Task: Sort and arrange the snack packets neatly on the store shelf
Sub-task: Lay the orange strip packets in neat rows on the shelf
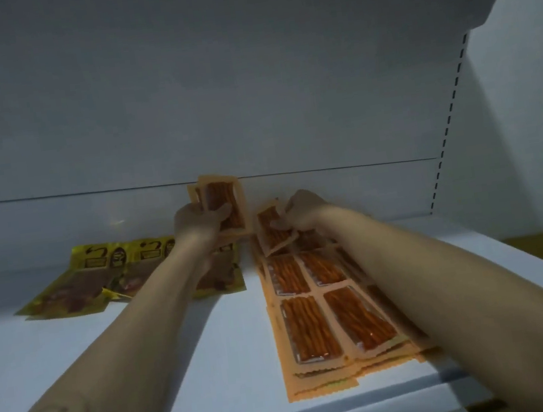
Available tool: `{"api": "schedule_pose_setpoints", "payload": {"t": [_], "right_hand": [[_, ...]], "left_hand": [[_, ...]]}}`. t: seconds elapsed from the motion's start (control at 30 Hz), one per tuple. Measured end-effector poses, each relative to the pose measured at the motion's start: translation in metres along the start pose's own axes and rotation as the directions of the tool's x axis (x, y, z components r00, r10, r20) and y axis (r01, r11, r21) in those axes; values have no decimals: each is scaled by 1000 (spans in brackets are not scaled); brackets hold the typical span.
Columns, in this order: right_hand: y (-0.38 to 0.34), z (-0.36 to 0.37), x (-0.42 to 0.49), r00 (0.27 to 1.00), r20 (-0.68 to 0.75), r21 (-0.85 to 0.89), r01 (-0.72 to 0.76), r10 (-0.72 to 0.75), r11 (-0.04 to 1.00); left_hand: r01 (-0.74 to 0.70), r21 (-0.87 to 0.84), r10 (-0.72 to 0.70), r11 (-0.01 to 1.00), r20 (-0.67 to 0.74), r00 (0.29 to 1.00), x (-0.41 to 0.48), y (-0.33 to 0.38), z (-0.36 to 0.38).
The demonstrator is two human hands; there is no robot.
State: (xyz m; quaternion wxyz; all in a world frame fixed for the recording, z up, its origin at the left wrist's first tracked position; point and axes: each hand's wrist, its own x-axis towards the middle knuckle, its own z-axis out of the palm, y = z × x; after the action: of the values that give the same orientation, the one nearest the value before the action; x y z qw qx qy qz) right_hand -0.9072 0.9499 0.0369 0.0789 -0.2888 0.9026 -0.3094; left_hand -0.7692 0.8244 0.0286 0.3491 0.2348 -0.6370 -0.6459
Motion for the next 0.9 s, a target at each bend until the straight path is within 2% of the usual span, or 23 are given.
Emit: {"api": "schedule_pose_setpoints", "payload": {"t": [0.1,0.27,0.53,0.6,0.67,0.7,0.73,0.77,0.8,0.87,0.9], "right_hand": [[0,11,14,1000,-7,-57,-15,14,998],[8,24,25,999,13,-272,-42,47,962],[9,31,31,997,70,-403,51,-25,914],[9,30,29,999,27,-419,48,-41,907],[6,22,26,984,-141,-308,57,-105,950],[2,15,24,971,-217,-143,74,-104,987],[-3,8,20,972,-227,74,86,-67,994],[-9,2,15,987,-155,253,74,-35,965],[-13,-4,11,997,-50,326,65,-51,943],[-16,-8,5,988,72,320,105,-135,941],[-16,-11,4,984,64,316,140,-169,938]], "left_hand": [[-13,-17,14,1000,44,999,12,-4,-1],[-21,-14,22,1000,116,993,14,-12,3],[46,-31,-42,998,114,993,11,-26,6],[75,-47,-68,996,128,989,9,-26,7],[123,-113,-105,986,154,982,7,-22,8],[141,-157,-114,977,168,979,5,-19,8],[154,-202,-117,967,183,976,3,-16,9],[159,-242,-113,957,196,974,1,-13,11],[161,-276,-104,947,210,972,-1,-11,13],[158,-306,-78,939,257,963,-7,-7,19],[157,-304,-67,939,287,956,-10,-6,22]]}}
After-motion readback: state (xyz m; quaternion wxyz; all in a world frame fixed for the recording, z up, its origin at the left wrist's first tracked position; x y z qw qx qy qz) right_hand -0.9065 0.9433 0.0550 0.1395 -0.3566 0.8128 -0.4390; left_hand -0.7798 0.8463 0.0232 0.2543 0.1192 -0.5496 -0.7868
